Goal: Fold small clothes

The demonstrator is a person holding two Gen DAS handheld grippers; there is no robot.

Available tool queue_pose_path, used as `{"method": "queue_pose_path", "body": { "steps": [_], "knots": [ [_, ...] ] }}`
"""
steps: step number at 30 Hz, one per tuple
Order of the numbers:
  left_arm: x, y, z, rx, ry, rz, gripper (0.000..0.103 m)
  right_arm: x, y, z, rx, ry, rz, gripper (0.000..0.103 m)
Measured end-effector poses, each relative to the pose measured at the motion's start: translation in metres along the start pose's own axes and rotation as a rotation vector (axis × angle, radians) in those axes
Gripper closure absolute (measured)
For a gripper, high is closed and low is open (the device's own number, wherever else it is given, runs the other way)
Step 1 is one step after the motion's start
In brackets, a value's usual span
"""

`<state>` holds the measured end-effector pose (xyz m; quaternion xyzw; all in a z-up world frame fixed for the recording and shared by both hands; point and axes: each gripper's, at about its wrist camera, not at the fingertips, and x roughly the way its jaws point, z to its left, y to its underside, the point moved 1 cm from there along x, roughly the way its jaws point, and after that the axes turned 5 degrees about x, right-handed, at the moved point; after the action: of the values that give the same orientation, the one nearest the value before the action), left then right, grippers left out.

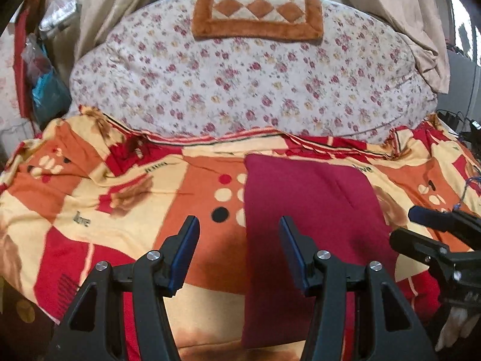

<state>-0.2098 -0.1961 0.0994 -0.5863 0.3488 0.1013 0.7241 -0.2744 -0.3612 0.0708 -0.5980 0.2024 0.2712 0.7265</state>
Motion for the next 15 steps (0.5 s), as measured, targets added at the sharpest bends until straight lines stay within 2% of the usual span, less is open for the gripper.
{"method": "queue_pose_path", "body": {
  "steps": [4,11,15],
  "knots": [
    [-0.006,-0.001,0.004,-0.003,-0.027,-0.023,0.07,0.009,0.001,-0.012,0.111,-0.034,0.019,0.034],
    [-0.005,0.001,0.01,-0.034,-0.046,-0.014,0.07,0.016,0.002,-0.008,0.079,0.033,0.049,0.034],
    [0.0,0.004,0.011,-0.04,-0.054,0.005,0.07,0.015,0.001,-0.004,0.068,0.047,0.03,0.034]
  ]
}}
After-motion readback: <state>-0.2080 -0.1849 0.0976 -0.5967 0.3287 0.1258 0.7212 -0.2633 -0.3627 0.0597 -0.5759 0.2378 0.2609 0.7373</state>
